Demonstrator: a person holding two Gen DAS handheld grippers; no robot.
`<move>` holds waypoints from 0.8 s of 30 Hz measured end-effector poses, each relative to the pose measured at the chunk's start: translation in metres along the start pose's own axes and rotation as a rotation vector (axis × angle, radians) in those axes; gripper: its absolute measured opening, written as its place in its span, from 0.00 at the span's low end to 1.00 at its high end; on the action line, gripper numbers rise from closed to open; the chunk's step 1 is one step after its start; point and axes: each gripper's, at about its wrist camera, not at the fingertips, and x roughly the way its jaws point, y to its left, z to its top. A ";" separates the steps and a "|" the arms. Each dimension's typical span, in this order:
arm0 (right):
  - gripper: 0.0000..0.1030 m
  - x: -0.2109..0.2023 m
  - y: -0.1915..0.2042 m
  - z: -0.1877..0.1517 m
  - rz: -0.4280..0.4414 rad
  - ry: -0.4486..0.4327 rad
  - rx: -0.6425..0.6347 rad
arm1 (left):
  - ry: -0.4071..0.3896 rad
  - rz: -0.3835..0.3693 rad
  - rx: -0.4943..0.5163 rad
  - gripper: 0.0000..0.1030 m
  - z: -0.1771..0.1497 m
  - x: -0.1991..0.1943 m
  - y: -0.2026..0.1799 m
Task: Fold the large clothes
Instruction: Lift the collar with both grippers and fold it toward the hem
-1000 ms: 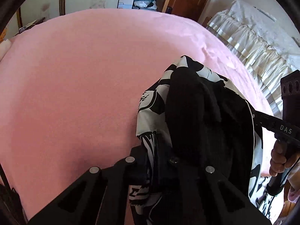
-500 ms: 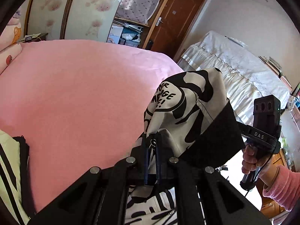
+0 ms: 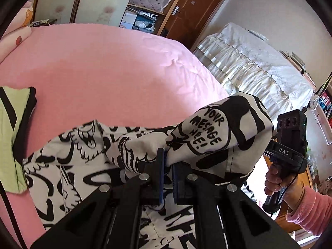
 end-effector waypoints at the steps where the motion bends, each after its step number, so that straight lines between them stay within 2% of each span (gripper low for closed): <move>1: 0.04 -0.003 -0.002 -0.013 -0.002 0.011 0.019 | 0.010 0.007 -0.003 0.04 -0.012 0.002 0.000; 5: 0.07 -0.003 -0.017 -0.058 -0.063 0.080 0.096 | 0.063 0.032 -0.058 0.04 -0.067 0.009 0.003; 11: 0.12 -0.004 -0.038 -0.112 -0.143 0.182 0.237 | 0.136 0.071 -0.128 0.06 -0.111 0.017 0.007; 17: 0.14 -0.013 -0.053 -0.133 -0.133 0.257 0.397 | 0.199 0.095 -0.187 0.08 -0.122 0.016 0.010; 24: 0.16 -0.017 -0.046 -0.127 -0.186 0.323 0.404 | 0.277 0.119 -0.238 0.10 -0.122 0.012 0.007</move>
